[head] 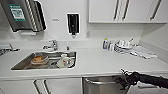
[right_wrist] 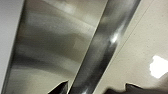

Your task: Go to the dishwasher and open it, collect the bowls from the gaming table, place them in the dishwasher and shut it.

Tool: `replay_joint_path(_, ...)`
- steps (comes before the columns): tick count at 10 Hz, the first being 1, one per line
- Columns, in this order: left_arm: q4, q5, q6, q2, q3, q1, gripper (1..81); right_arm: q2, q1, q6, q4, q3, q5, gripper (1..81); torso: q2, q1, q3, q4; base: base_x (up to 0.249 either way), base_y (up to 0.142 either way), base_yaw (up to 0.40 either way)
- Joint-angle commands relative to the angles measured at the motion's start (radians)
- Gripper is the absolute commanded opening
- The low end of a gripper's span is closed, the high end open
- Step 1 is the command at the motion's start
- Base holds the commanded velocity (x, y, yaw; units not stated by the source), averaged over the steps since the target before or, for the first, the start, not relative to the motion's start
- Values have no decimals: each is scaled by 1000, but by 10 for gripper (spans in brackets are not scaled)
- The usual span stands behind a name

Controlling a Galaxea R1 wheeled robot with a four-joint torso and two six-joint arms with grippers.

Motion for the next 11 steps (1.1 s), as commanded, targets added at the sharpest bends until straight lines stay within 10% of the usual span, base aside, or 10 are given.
replay_joint_path(1, 14, 14, 4, -42, 22, -77, 811, -23, 118, 134, -85, 53, -101, 811, 0, 0, 0, 0, 0, 0, 0)
replay_joint_path(5, 17, 14, 6, -42, 22, -75, 811, -60, 82, 327, -204, 199, -298, 811, 0, 0, 0, 0, 0, 0, 0)
replay_joint_path(11, 17, 13, 7, -40, 25, -75, 811, -80, -43, 431, -291, 231, -338, 811, 0, 0, 0, 0, 0, 0, 0)
